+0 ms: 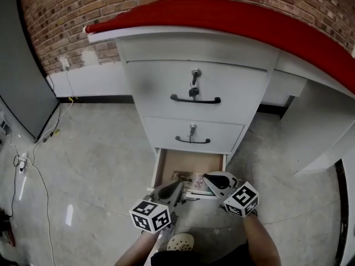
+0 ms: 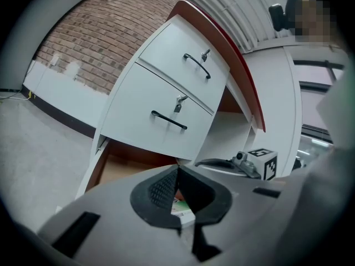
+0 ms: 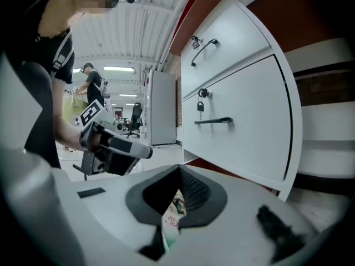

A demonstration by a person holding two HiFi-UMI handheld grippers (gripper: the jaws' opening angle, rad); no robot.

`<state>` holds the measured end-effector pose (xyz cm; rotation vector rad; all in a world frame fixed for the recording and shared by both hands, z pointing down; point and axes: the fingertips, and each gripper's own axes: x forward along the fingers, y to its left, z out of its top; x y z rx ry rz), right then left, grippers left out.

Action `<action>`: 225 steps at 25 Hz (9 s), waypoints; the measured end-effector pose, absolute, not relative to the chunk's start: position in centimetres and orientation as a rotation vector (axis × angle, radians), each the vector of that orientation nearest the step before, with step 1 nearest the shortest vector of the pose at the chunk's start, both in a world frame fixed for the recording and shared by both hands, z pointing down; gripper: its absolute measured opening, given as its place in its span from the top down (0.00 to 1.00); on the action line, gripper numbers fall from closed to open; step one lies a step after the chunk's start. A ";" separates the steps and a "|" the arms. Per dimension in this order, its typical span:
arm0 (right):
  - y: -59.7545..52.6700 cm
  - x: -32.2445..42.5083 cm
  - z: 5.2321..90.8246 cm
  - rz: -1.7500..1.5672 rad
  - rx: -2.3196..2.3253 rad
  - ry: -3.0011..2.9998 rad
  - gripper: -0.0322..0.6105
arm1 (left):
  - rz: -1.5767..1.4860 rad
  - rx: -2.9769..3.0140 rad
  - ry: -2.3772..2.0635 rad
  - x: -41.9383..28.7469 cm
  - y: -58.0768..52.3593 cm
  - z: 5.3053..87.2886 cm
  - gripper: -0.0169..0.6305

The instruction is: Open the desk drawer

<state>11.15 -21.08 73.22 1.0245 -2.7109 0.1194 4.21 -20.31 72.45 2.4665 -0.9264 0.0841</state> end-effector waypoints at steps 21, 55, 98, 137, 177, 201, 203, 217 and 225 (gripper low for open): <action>-19.1 12.9 63.7 0.804 1.308 -2.855 0.93 | 0.011 2.378 -0.894 4.9 -23.4 65.5 0.96; -31.9 13.1 67.0 1.995 1.686 -2.687 0.84 | -0.325 1.951 -0.634 6.9 -33.4 66.9 0.82; -30.3 12.6 66.8 1.718 1.804 -2.745 0.89 | 0.046 2.244 -0.771 4.3 -29.0 68.6 0.97; -21.4 9.5 66.3 1.525 1.625 -2.926 0.90 | -0.017 2.312 -0.754 1.7 -22.2 66.0 0.97; -15.5 7.6 68.1 1.518 1.695 -2.847 0.87 | -0.014 2.275 -0.758 -0.5 -17.4 67.8 0.97; -11.8 9.2 62.5 1.064 1.506 -2.843 0.81 | 0.086 2.514 -0.761 -0.1 -14.4 62.8 0.97; -11.5 9.0 60.3 0.935 1.454 -2.843 0.81 | 0.093 2.558 -0.793 -0.1 -14.2 61.0 0.97; -12.3 7.4 53.9 0.564 1.519 -2.714 0.89 | 0.022 2.704 -0.759 1.9 -12.9 53.2 0.97; -13.0 8.2 55.0 0.616 1.559 -2.672 0.89 | 0.106 2.674 -0.792 2.6 -13.6 54.2 0.97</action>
